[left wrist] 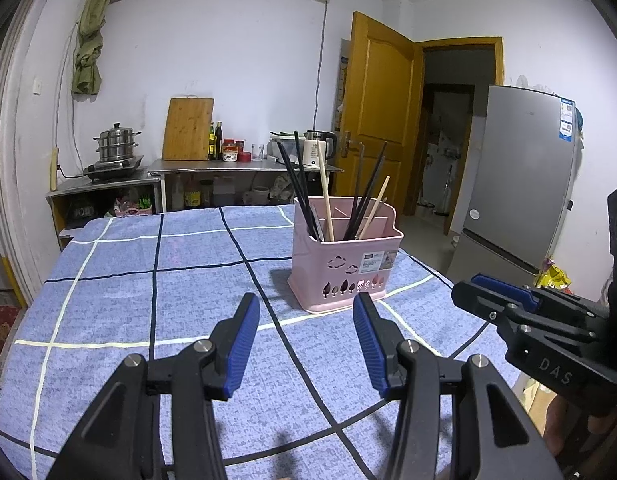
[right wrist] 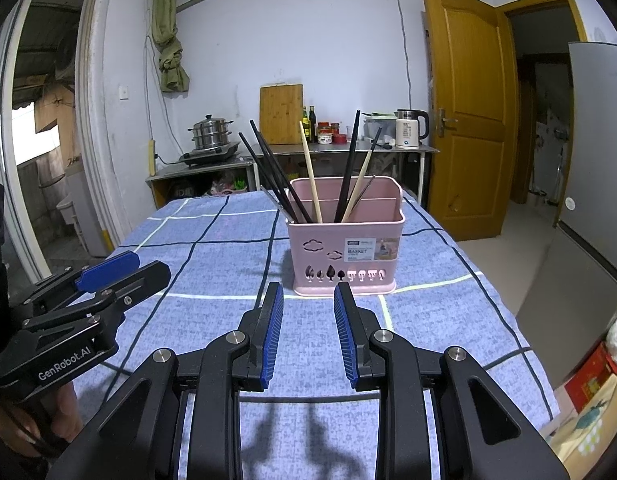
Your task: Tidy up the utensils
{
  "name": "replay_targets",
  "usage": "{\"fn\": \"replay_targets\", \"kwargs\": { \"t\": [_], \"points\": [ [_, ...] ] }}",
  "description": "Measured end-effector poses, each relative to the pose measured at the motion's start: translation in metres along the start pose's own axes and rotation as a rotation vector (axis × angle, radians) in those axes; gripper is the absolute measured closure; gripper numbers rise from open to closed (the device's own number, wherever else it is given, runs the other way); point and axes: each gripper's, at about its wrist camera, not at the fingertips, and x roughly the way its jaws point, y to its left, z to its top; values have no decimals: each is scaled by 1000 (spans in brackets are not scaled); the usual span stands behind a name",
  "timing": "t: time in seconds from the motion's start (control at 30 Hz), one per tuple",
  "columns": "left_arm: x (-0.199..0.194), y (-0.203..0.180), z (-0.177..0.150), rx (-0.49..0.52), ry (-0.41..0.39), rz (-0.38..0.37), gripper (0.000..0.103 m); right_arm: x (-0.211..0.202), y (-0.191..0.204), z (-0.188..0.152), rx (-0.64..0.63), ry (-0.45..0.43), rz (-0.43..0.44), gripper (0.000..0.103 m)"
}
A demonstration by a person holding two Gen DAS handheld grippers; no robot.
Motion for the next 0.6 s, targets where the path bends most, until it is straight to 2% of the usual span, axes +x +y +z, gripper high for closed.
{"fn": "replay_targets", "kwargs": {
  "t": [0.6],
  "points": [
    [-4,0,0,-7,-10,-3,52,0,0,0,0,-1,0,76]
  ]
}}
